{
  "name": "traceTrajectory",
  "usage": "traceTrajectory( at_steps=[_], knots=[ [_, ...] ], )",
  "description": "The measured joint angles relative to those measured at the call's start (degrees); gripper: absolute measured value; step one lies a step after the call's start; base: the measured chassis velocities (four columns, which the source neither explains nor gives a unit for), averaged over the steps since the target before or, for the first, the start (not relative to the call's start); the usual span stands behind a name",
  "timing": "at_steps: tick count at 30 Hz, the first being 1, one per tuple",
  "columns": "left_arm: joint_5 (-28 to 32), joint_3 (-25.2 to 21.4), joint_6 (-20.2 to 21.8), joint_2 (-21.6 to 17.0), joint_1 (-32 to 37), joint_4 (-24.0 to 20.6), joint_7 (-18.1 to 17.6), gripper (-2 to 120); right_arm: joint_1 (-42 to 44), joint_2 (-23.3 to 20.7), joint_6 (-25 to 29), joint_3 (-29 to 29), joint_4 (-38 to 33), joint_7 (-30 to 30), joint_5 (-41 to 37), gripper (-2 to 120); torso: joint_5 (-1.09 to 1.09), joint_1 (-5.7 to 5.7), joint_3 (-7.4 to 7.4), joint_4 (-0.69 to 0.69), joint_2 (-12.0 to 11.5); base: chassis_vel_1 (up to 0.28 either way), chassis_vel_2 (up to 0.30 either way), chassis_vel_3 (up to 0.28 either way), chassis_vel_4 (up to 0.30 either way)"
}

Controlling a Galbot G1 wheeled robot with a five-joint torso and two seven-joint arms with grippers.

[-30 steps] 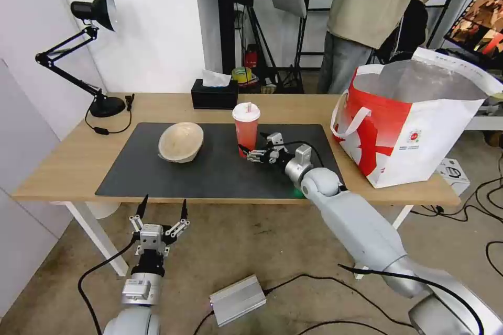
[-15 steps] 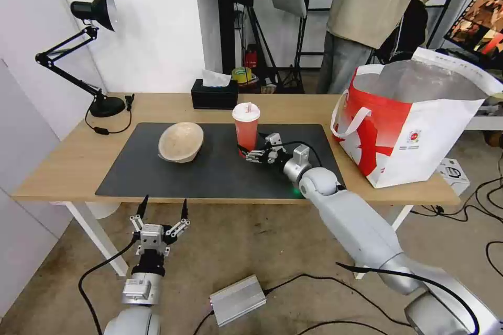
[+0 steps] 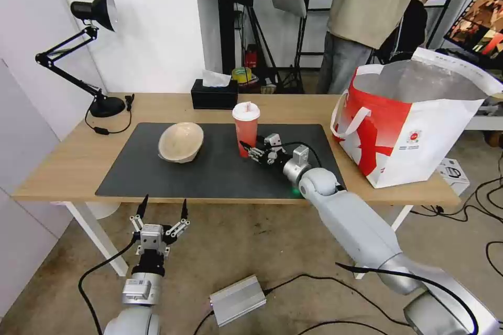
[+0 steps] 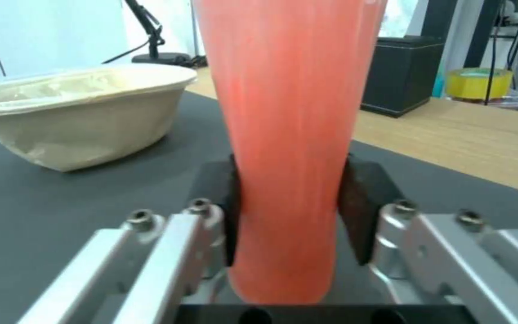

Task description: Pick up the trash from the table and place it into the takeout bag.

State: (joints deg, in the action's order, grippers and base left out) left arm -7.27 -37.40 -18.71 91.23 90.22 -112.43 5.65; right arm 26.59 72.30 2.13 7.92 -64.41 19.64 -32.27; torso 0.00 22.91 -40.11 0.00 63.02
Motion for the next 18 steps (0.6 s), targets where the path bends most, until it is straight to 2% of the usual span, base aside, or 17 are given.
traceTrajectory(
  at_steps=[4,8,11,18],
  knots=[
    [0.03,-0.05,-0.03,0.00,0.02,0.03,-0.02,100,0.00,0.16,0.02,0.04,0.23,0.07,-0.01,15,0.00,0.00,0.00,0.00,0.00,0.000,0.000,0.000,0.000],
    [0.06,-0.11,-0.03,0.00,-0.01,0.10,-0.03,100,-0.01,0.27,0.06,0.06,0.39,0.08,-0.01,6,0.00,0.00,0.00,-0.01,0.00,0.000,0.000,0.000,0.000],
    [0.07,-0.11,-0.03,0.01,-0.08,0.14,-0.03,100,0.00,0.35,0.08,0.09,0.48,0.08,-0.01,2,0.00,0.00,0.00,0.00,0.00,0.000,0.000,0.000,0.000],
    [0.09,-0.09,-0.03,0.01,-0.25,0.22,-0.04,100,0.01,0.40,0.21,0.11,0.69,0.10,-0.01,2,0.00,0.00,0.00,0.00,0.00,0.000,0.000,0.000,0.000]
  ],
)
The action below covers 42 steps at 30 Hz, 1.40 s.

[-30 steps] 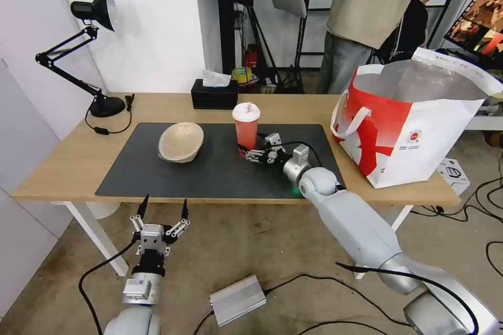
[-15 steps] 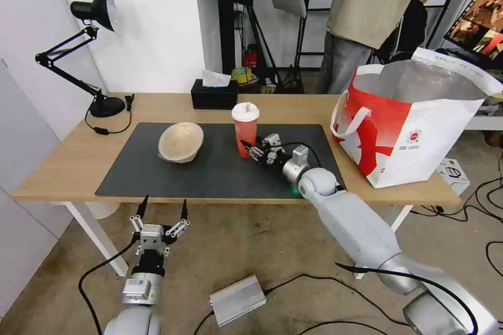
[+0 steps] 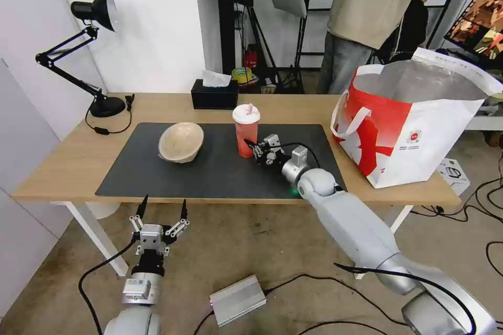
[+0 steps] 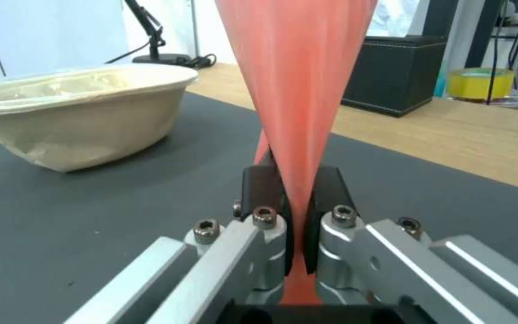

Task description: Pick up the trash from the table and place it into the takeout bag.

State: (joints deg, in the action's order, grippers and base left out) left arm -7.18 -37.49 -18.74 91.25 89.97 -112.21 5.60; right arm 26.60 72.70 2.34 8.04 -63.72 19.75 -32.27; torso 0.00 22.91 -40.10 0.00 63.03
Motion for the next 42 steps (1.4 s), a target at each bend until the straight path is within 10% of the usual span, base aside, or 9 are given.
traceTrajectory(
  at_steps=[42],
  knots=[
    [-0.21,-0.19,0.74,-0.33,1.11,-3.32,0.09,100,-2.05,-9.49,-5.62,0.08,-16.92,-4.43,-6.06,2,0.00,0.00,-0.01,0.00,0.00,0.000,0.000,0.000,0.000]
  ],
)
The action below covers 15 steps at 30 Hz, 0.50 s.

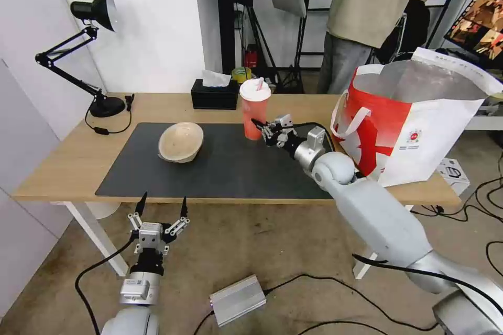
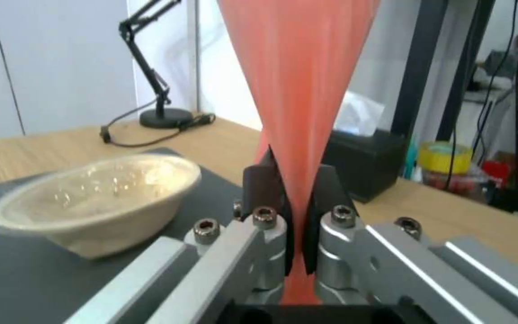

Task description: Pick up the trash from the table and place it into the takeout bag.

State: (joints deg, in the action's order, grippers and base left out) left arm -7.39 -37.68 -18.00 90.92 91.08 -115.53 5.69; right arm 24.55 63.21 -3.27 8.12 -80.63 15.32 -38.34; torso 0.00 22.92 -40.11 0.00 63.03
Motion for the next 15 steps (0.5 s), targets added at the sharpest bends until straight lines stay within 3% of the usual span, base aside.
traceTrajectory(
  at_steps=[15],
  knots=[
    [0.65,-0.21,0.35,-0.39,-0.80,-0.85,0.06,100,-4.81,-4.89,-1.88,0.38,-6.46,-2.17,-4.38,2,0.00,0.00,0.00,0.00,0.00,0.000,0.000,0.000,0.000]
  ],
)
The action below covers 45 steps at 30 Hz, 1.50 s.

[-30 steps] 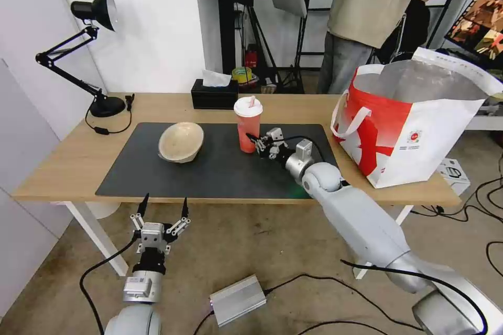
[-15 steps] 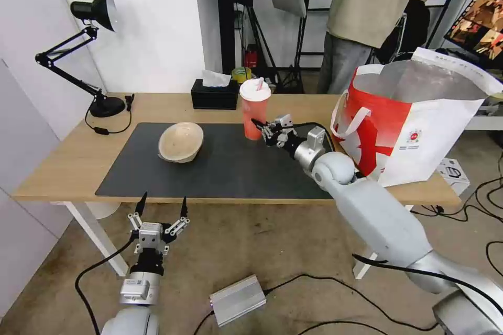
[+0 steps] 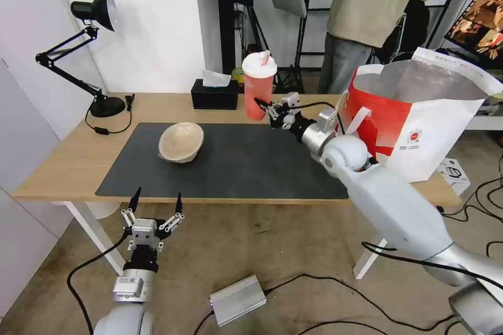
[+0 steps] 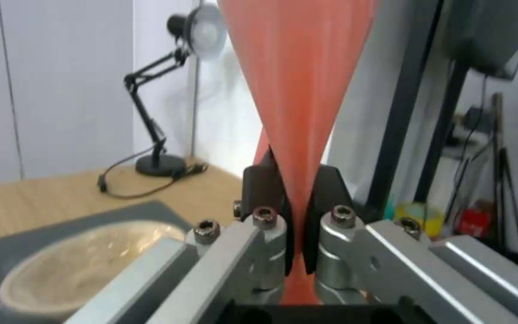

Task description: Pick up the trash from the table and place it into the takeout bag.

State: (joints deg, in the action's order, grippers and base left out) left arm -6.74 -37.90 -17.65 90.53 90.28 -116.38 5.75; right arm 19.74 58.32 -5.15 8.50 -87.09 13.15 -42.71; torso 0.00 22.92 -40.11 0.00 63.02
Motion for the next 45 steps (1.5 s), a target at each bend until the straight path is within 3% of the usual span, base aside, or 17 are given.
traceTrajectory(
  at_steps=[13,45],
  knots=[
    [-0.42,1.16,0.08,0.09,-1.65,1.41,0.13,100,-6.15,-8.51,-1.28,0.88,-5.19,-1.50,-5.56,2,0.01,0.00,0.00,0.00,0.00,0.000,0.000,0.000,0.000],
    [-0.15,3.12,-0.05,-3.07,-3.14,3.34,0.33,100,-6.44,-24.95,-0.58,-9.31,-10.56,-0.12,-8.82,2,0.00,0.00,0.00,0.00,0.00,0.000,0.000,0.000,0.000]
  ],
)
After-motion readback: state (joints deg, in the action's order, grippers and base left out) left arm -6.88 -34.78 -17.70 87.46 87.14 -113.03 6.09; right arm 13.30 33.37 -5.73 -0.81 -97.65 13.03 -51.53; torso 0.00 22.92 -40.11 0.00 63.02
